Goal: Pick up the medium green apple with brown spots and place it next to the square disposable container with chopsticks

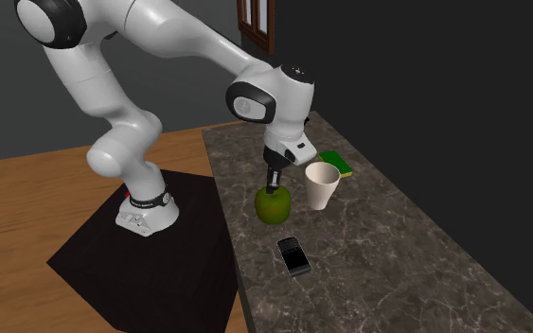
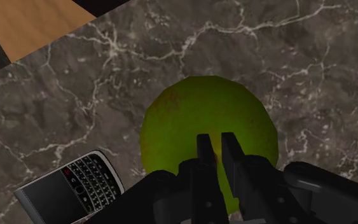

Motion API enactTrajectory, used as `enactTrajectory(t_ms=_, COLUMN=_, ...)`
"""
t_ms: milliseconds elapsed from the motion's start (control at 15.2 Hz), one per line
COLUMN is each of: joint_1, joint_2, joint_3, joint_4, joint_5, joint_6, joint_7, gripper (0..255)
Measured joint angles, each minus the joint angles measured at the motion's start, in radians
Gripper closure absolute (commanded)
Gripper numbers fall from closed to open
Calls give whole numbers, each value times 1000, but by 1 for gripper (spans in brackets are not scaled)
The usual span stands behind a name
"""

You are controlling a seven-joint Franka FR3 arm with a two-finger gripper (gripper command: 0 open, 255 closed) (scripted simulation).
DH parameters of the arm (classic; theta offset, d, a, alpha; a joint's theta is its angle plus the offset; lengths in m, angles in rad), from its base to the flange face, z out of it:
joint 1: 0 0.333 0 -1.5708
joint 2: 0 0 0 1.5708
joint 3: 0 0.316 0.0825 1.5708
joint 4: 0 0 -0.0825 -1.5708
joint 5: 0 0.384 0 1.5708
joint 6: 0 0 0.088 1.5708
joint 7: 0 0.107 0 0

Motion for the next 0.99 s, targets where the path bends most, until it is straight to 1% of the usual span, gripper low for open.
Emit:
enactTrajectory(t_ms=462, joint_1=0, joint_2=-4, joint_3=0, joint_4=2, joint_5=0, joint_6=-6, joint_7=0, gripper=255)
enactTrajectory(t_ms=990, joint_1=0, joint_2=-45, joint_3=2, joint_4=64, joint_5=-2, joint_6=-109, joint_7=5, gripper=255)
